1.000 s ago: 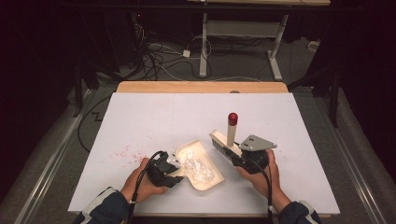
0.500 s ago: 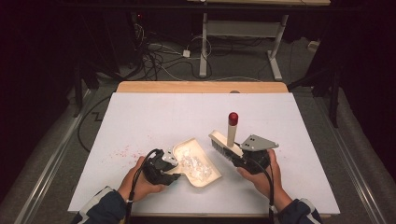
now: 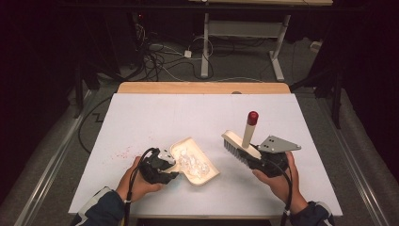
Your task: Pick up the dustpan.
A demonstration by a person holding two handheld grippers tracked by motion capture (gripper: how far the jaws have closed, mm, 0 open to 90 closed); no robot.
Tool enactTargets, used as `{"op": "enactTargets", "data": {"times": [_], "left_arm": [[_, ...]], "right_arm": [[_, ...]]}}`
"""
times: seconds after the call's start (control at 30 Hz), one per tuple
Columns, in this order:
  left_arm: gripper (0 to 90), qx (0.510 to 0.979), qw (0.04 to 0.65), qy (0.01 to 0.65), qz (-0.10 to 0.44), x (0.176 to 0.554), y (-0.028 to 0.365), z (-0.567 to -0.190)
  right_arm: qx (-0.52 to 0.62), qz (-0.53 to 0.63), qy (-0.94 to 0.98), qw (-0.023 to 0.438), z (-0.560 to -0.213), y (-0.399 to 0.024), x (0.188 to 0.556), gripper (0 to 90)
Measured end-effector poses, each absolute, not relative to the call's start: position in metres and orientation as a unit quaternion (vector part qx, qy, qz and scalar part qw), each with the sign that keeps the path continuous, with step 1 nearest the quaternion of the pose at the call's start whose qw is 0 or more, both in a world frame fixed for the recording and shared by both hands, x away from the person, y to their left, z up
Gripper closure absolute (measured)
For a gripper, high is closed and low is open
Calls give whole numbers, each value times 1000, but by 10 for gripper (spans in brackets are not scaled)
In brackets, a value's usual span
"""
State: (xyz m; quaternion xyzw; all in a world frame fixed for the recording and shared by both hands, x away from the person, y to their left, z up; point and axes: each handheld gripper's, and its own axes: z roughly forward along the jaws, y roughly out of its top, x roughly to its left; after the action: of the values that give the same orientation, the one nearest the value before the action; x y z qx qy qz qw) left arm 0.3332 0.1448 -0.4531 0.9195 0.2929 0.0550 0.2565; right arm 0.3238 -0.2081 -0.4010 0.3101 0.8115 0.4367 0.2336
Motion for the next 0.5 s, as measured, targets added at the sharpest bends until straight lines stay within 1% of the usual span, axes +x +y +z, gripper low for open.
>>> {"op": "enactTargets", "data": {"times": [0.5], "left_arm": [[638,911,264,312,61,335,162,-451]], "right_arm": [[317,423,818,226,-397,-234,309,673]]}}
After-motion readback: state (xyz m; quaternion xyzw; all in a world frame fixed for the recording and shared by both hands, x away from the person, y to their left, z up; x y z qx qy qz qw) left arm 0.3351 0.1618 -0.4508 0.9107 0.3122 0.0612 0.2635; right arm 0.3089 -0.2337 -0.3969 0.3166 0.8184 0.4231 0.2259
